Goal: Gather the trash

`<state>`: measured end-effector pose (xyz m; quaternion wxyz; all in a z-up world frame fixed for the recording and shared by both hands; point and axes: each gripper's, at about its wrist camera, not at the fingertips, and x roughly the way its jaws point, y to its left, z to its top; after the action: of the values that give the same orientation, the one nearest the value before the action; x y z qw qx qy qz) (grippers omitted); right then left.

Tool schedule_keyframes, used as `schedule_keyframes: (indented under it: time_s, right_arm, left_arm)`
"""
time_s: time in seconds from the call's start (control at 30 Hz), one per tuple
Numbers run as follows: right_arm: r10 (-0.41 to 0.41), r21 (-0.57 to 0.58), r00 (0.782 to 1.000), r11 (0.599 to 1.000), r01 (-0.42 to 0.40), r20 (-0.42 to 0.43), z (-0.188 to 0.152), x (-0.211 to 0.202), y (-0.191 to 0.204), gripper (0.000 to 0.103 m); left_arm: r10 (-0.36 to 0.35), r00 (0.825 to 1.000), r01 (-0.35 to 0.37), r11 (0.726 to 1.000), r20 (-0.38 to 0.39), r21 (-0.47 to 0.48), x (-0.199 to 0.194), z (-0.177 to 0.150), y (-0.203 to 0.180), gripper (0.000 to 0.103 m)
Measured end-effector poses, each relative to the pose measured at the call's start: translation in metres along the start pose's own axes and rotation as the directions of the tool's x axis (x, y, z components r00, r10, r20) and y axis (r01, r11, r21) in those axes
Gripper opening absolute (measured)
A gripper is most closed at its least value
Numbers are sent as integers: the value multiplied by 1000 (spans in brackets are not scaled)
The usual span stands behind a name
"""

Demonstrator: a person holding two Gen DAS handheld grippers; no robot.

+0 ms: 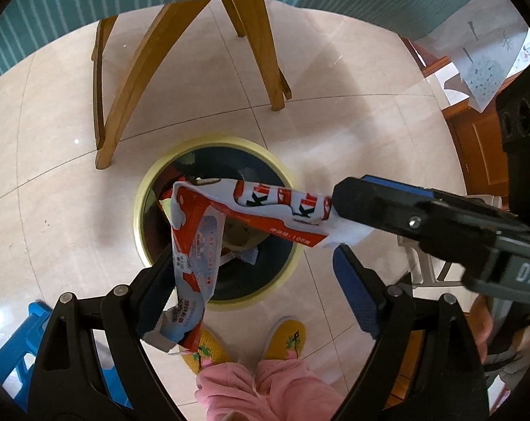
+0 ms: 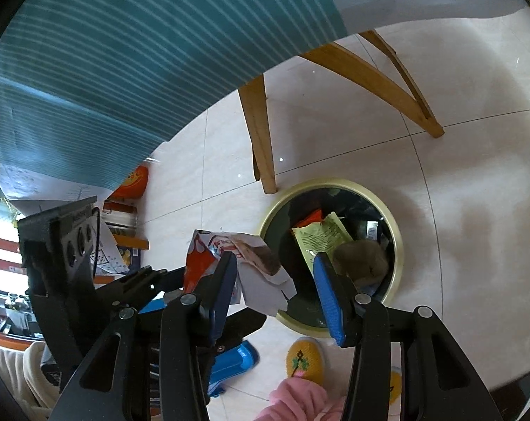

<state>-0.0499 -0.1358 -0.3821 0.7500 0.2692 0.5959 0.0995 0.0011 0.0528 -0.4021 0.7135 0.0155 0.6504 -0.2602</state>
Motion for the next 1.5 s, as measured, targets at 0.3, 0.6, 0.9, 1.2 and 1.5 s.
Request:
schedule_keyframes:
  time_s: [0.3,0.6,0.9,1.2,1.5]
  right_arm:
    - [-7,26,1000,1000,7,1,-5,8,-16,46]
    - [71,83,997,994,-73,28,-11,5,-29,46]
    - [147,-39,987,988,-150,-67,0,15,-4,46]
    - [179,-52,983,982,-181,-42,-4,17,-6,27]
    - [169,-28,985,985,-170,-46,-8,25,-20,19]
  left_arm:
    - [-35,999,34,999,5,33,-7,-4,-4,85]
    - [-34,999,33,998,20,45,-6,-5,-6,85]
    - [-32,999,30,994,18,102,0,-6,-15,85]
    - [-72,996,63,988,61,141,-13,-1,-23,85]
    - [-93,994,81,982,65,171,-18,-1,-26,85]
